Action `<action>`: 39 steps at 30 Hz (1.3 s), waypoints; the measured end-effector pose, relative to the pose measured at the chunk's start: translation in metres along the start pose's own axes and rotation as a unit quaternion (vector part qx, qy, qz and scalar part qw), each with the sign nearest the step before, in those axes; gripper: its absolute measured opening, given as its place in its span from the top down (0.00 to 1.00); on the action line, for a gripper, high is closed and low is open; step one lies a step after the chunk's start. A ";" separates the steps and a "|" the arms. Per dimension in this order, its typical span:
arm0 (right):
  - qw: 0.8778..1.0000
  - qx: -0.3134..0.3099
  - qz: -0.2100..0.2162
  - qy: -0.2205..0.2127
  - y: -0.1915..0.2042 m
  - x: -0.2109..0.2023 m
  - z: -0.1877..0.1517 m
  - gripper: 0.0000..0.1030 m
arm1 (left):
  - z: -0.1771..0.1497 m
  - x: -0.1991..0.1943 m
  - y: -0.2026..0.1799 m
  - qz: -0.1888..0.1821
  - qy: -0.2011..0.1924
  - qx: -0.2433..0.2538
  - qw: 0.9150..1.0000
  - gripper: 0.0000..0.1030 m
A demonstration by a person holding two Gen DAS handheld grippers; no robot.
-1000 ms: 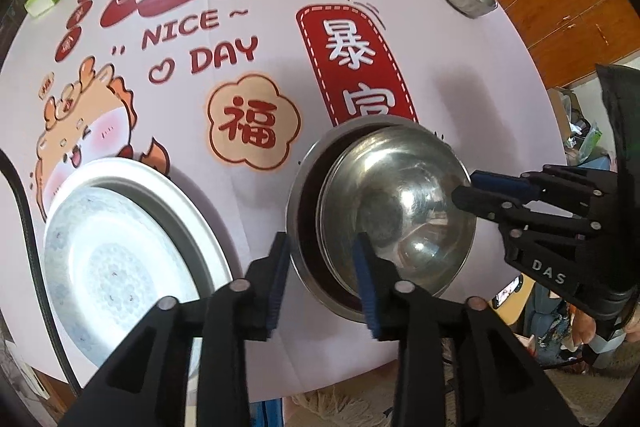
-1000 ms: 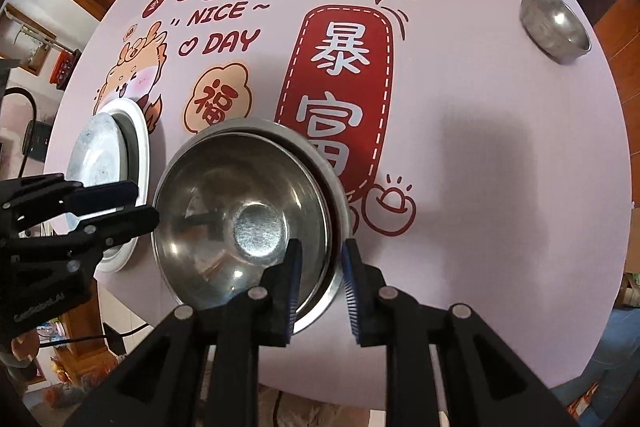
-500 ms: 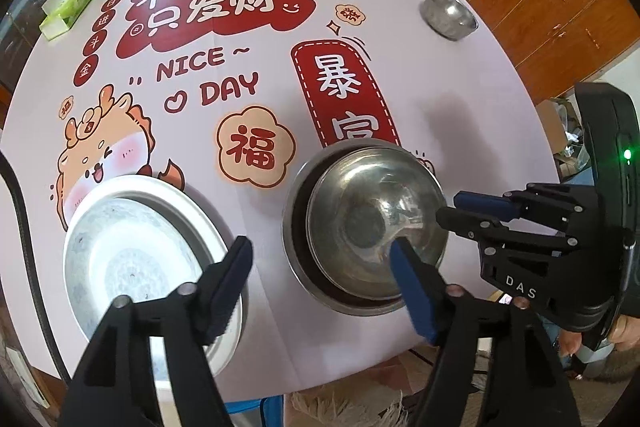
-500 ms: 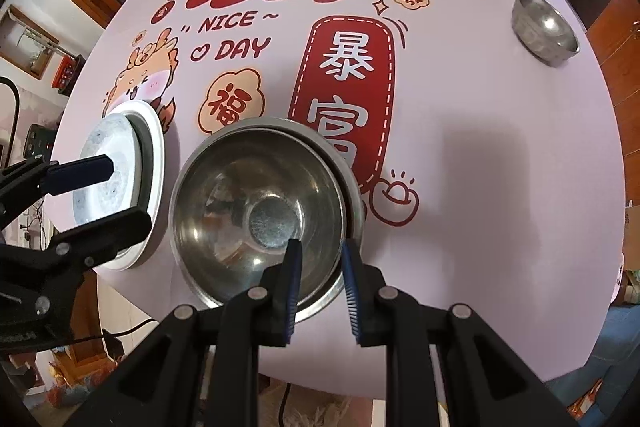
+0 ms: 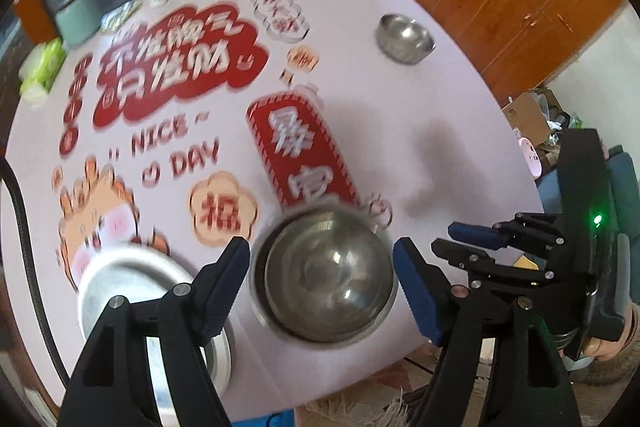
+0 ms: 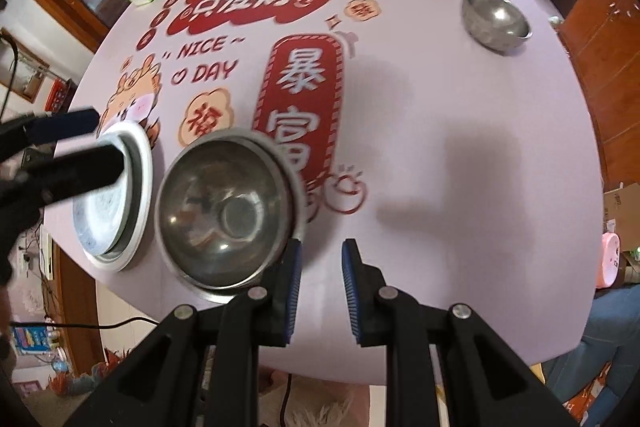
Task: Organize plates and bowls
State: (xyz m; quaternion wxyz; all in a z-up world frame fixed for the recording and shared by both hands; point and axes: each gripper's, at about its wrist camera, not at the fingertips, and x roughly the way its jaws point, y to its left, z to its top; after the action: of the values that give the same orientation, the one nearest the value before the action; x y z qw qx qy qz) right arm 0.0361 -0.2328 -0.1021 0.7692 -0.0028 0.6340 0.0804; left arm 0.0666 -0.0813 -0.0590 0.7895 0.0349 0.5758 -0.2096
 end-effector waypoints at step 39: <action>0.979 0.181 0.050 -0.083 -0.295 0.036 0.200 0.80 | 0.273 0.196 -0.110 0.060 0.003 -0.063 0.996 0.23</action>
State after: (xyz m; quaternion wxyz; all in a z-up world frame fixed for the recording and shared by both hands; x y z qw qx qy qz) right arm 0.2754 -0.4981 -0.1270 0.8021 0.1749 0.5709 0.0026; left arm 0.3184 -0.3196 -0.1289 0.7997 0.0198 0.5868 -0.1253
